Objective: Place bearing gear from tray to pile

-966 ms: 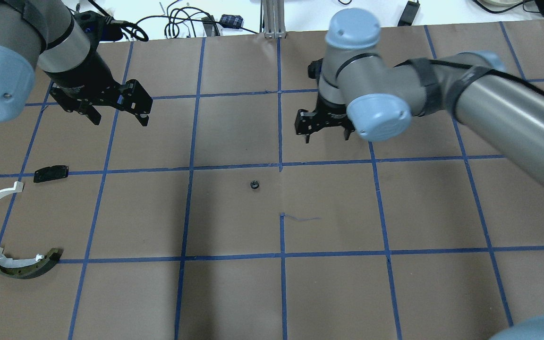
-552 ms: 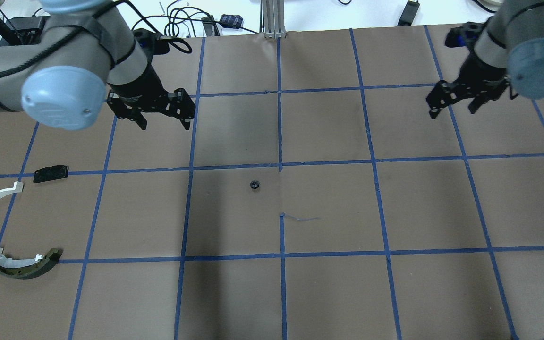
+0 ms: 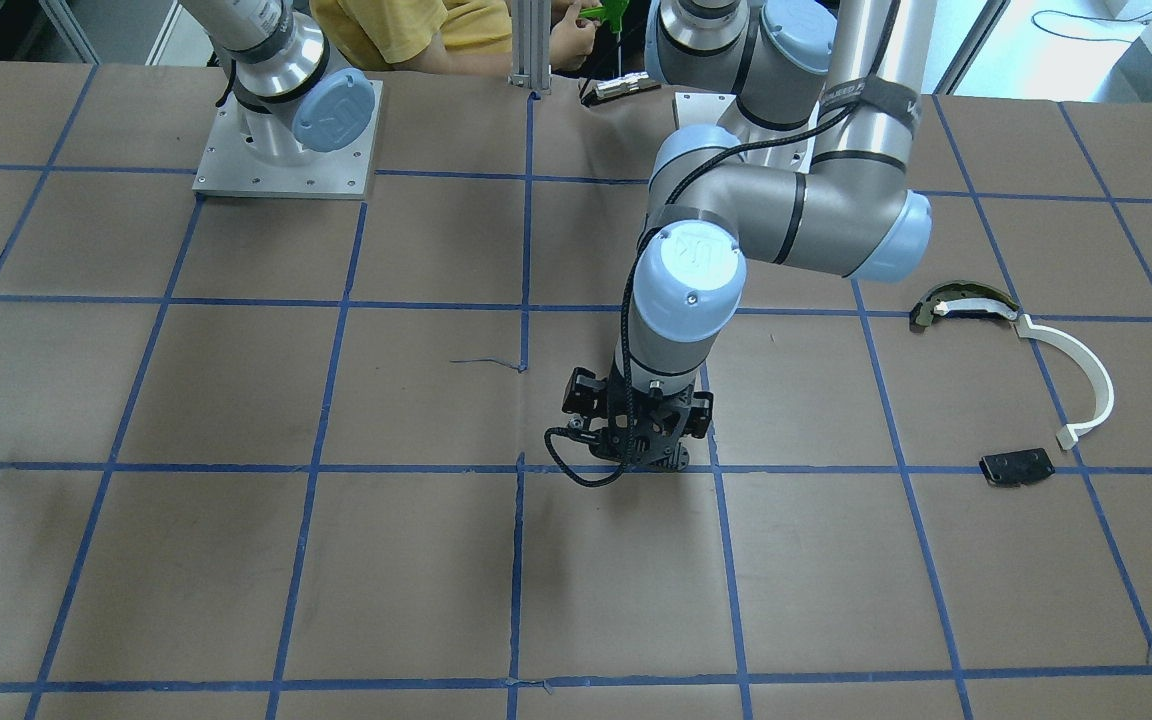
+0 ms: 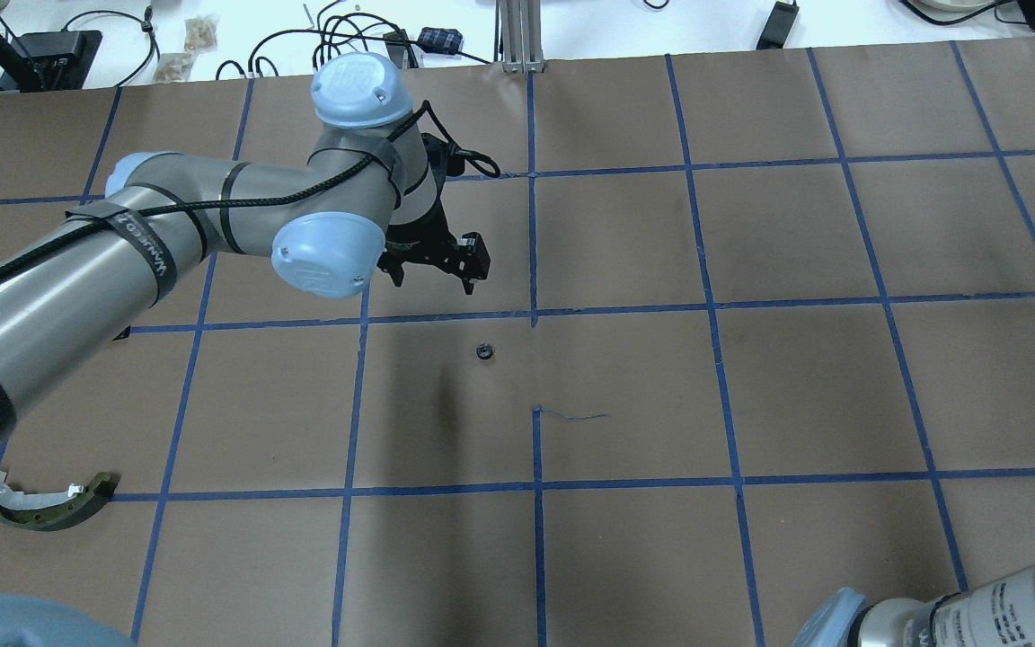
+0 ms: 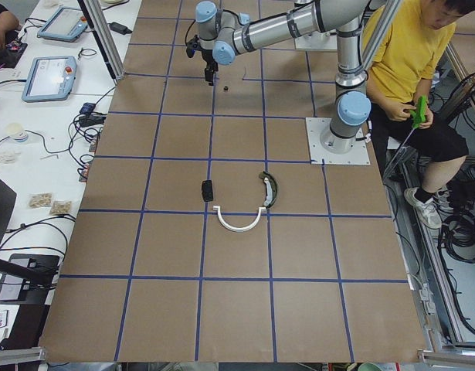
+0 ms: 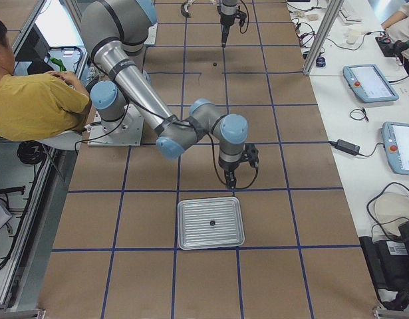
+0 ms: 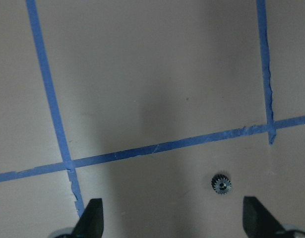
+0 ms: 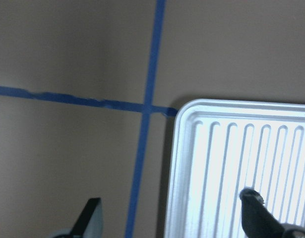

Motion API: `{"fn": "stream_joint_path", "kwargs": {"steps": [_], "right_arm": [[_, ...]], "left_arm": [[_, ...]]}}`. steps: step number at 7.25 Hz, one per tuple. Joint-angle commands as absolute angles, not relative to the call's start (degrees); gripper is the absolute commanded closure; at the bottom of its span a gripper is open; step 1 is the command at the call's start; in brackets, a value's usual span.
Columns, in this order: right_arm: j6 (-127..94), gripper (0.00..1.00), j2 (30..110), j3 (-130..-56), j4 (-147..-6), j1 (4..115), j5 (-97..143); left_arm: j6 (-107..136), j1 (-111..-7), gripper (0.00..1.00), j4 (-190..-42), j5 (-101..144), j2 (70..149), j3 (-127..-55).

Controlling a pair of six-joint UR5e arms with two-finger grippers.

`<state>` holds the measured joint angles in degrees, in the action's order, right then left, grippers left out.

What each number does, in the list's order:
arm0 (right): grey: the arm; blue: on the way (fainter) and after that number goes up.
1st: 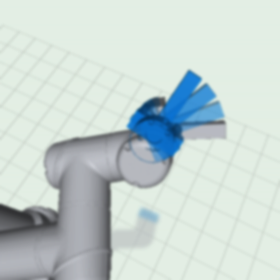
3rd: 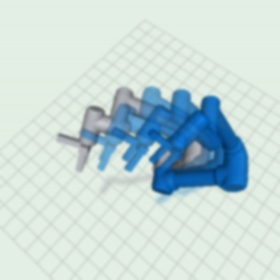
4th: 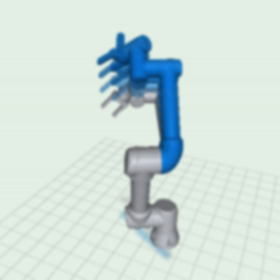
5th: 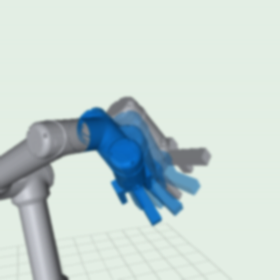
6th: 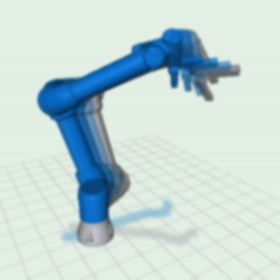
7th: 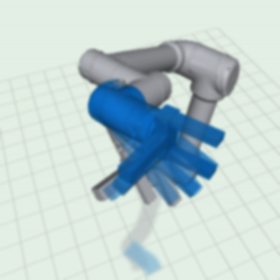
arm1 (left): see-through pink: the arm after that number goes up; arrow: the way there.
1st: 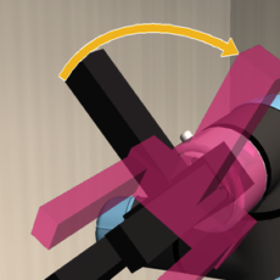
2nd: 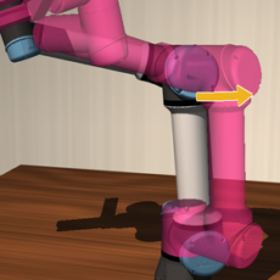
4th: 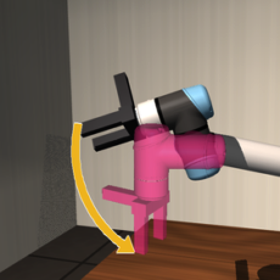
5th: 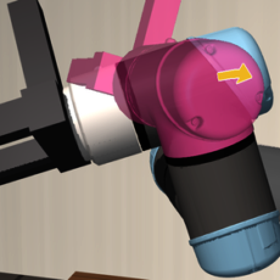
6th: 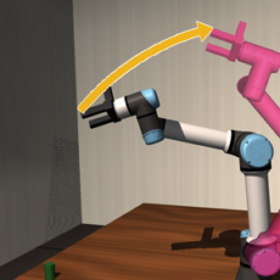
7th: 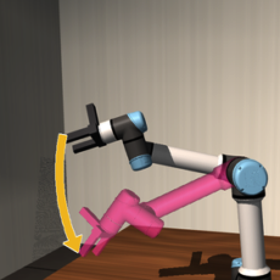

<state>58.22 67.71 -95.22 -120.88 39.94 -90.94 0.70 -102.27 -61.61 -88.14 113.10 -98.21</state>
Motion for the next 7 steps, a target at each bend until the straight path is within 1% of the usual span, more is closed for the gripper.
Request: {"fn": "stream_joint_path", "kwargs": {"steps": [1, 2, 5, 6, 7], "right_arm": [[64.9, 0.0, 61.5, -94.8, -127.6, 33.8, -91.0], [64.9, 0.0, 59.1, -94.8, -132.4, 33.8, -91.1], [67.5, 0.07, 54.3, -90.4, -132.8, 33.7, -90.7], [67.6, 0.11, 54.0, -90.3, -131.7, 33.7, -91.1], [68.2, 0.15, 54.1, -90.2, -130.0, 33.6, -91.1]], "left_arm": [[0.8, -104.7, 0.0, -59.4, -88.1, 116.7, -99.1], [1.5, -105.5, 0.0, -59.4, -88.0, 117.4, -99.2], [1.6, -106.3, 0.0, -59.5, -88.1, 118.8, -100.8], [1.7, -106.3, 0.01, -59.5, -87.8, 119.4, -100.9], [1.7, -106.3, 0.07, -59.9, -87.9, 119.4, -101.0]]}}
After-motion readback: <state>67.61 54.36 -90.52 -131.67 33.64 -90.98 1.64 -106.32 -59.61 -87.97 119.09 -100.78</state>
